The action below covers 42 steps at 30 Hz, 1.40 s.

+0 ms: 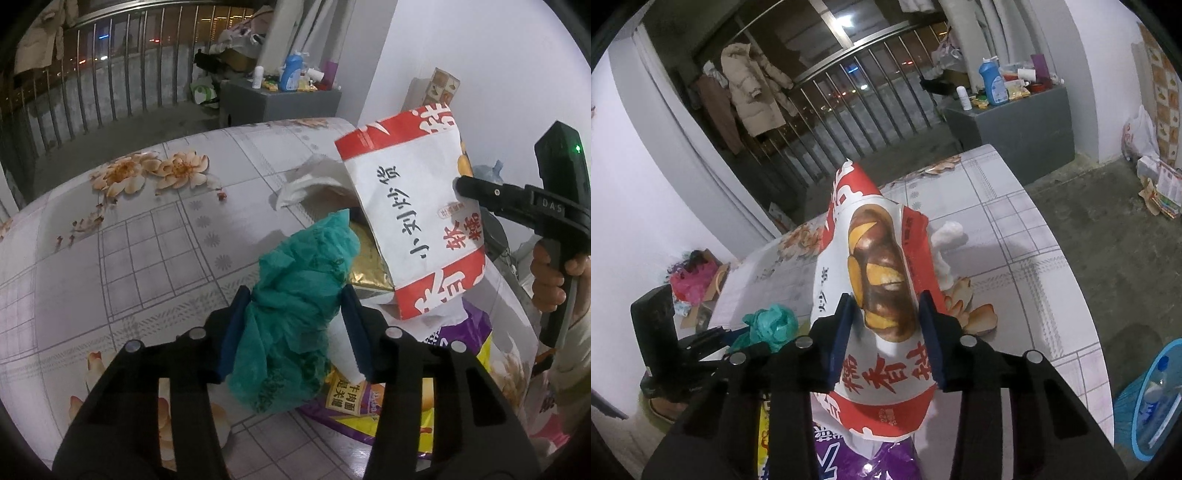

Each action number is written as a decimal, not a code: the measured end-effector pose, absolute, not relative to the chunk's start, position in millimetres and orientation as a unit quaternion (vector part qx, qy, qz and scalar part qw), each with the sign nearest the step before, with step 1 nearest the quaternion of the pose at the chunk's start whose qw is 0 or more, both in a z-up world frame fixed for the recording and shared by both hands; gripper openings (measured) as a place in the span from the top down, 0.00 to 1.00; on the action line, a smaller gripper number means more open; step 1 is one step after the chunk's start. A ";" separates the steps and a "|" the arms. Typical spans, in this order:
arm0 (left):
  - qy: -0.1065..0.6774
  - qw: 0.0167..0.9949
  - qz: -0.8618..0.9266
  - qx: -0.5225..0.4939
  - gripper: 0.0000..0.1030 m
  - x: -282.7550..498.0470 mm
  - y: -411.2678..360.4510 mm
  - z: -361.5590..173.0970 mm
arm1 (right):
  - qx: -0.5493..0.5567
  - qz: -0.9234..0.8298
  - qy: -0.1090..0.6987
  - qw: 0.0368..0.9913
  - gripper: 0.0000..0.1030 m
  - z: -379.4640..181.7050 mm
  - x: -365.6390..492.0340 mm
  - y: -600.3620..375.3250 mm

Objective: Collect trash
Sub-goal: 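Grasp the green plastic bag with the left tool while the right tool grasps the red-white snack bag, then carry both bags over the blue wastebasket and open both tools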

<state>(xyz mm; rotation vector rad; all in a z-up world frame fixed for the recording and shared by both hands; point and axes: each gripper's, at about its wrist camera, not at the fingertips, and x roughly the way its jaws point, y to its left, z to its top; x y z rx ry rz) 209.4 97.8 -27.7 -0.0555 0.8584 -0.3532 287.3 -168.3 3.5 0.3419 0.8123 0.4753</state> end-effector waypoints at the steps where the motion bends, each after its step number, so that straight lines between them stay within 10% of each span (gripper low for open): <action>1: 0.411 0.895 -0.169 -0.031 0.55 208.4 99.0 -26.2 | 0.166 0.229 0.386 0.878 0.66 5.1 285.4 -169.7; 42: 0.328 0.902 -0.277 -0.035 0.57 164.6 -14.1 81.2 | 0.296 0.085 0.212 0.927 0.72 85.3 89.7 -367.6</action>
